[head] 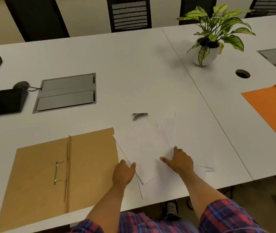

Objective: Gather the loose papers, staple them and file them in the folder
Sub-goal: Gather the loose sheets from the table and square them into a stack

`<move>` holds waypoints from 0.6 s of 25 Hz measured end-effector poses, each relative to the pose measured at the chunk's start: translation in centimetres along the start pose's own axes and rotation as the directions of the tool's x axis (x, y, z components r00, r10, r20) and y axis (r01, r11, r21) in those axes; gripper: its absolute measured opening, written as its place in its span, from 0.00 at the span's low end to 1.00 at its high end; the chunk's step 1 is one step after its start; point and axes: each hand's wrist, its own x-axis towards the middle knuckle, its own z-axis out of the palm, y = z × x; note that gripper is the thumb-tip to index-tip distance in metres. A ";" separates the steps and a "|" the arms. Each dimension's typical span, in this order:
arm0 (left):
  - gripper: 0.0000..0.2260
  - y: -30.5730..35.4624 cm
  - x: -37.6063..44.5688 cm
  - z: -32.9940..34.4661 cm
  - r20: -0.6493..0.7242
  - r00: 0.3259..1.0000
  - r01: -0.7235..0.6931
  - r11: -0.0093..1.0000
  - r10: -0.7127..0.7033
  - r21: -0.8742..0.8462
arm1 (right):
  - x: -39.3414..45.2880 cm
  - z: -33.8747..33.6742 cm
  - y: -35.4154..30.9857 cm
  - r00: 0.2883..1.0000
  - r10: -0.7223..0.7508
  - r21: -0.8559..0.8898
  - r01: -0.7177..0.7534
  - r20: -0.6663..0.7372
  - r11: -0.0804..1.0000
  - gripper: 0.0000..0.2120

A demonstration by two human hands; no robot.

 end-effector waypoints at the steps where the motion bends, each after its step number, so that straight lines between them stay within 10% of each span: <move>1: 0.26 0.2 -0.1 0.4 0.022 0.998 0.059 0.997 -0.058 -0.051 | -0.1 0.4 -0.3 1.000 -0.001 -0.038 0.002 0.017 0.999 0.49; 10: 0.20 0.7 1.3 2.1 0.055 0.986 0.167 0.958 -0.159 -0.233 | 0.2 2.5 -1.1 0.982 0.004 0.241 0.043 -0.188 0.970 0.13; 15: 0.21 0.2 2.1 1.0 0.048 0.980 0.184 0.786 -0.193 -0.591 | 0.4 1.3 1.0 0.989 -0.145 0.790 0.100 -0.015 0.604 0.11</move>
